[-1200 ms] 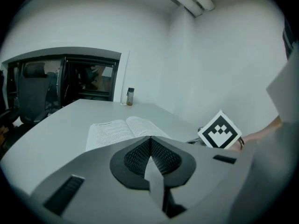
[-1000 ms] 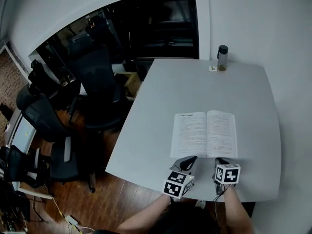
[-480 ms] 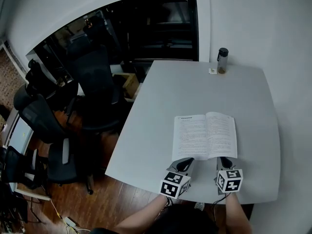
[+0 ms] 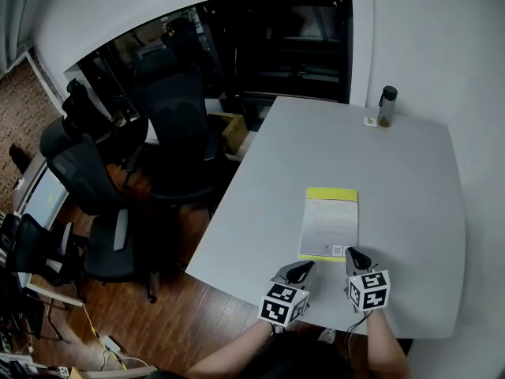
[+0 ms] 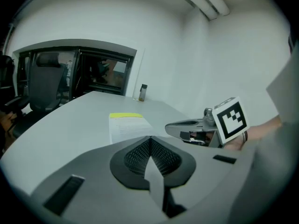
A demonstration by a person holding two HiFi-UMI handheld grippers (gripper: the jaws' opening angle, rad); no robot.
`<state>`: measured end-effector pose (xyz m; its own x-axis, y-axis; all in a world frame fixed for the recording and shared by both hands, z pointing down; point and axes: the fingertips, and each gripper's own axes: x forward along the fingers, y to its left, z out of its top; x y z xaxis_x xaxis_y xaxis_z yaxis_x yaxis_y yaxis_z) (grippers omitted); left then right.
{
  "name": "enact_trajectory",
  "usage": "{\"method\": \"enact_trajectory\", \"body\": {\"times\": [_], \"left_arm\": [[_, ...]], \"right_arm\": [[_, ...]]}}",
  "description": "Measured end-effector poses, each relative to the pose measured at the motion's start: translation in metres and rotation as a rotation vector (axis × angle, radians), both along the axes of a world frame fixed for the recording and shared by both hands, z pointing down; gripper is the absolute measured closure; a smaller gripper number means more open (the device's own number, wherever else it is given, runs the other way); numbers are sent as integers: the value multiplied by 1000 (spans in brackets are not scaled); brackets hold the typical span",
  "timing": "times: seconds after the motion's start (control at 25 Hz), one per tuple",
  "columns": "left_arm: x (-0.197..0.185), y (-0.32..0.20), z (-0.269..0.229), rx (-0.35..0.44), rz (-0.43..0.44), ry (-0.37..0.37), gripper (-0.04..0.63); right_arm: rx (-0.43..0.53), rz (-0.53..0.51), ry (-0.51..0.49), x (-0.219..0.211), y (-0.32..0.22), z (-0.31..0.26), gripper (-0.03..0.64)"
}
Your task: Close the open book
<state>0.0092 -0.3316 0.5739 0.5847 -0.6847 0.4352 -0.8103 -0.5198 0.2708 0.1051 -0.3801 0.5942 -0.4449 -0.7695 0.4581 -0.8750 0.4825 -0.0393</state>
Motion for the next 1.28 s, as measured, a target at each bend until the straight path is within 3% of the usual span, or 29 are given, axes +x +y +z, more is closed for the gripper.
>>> {"method": "enact_trajectory", "body": {"times": [0.28, 0.44, 0.52, 0.6, 0.68, 0.8, 1.12, 1.28], "left_arm": [[-22, 4, 4, -2, -32, -6, 591], [-24, 6, 1, -2, -25, -6, 591], [-22, 6, -2, 3, -17, -5, 591], [-21, 8, -4, 5, -6, -6, 591], [-24, 9, -5, 5, -3, -2, 591], [-30, 8, -5, 2, -10, 6, 591], [-40, 1, -7, 1, -12, 13, 591], [-43, -5, -11, 22, -1, -8, 591]], "right_arm": [[-41, -117, 34, -23, -7, 12, 608], [-74, -284, 137, -48, 1, 26, 428], [-103, -363, 238, -54, 4, 44, 379], [-128, -399, 336, -56, 5, 64, 376], [-130, -367, 388, -55, 3, 71, 376], [-129, -285, 378, -61, -3, 71, 377], [-179, -193, 301, -78, -24, 73, 379], [-194, -177, 193, -80, -26, 61, 379]]}}
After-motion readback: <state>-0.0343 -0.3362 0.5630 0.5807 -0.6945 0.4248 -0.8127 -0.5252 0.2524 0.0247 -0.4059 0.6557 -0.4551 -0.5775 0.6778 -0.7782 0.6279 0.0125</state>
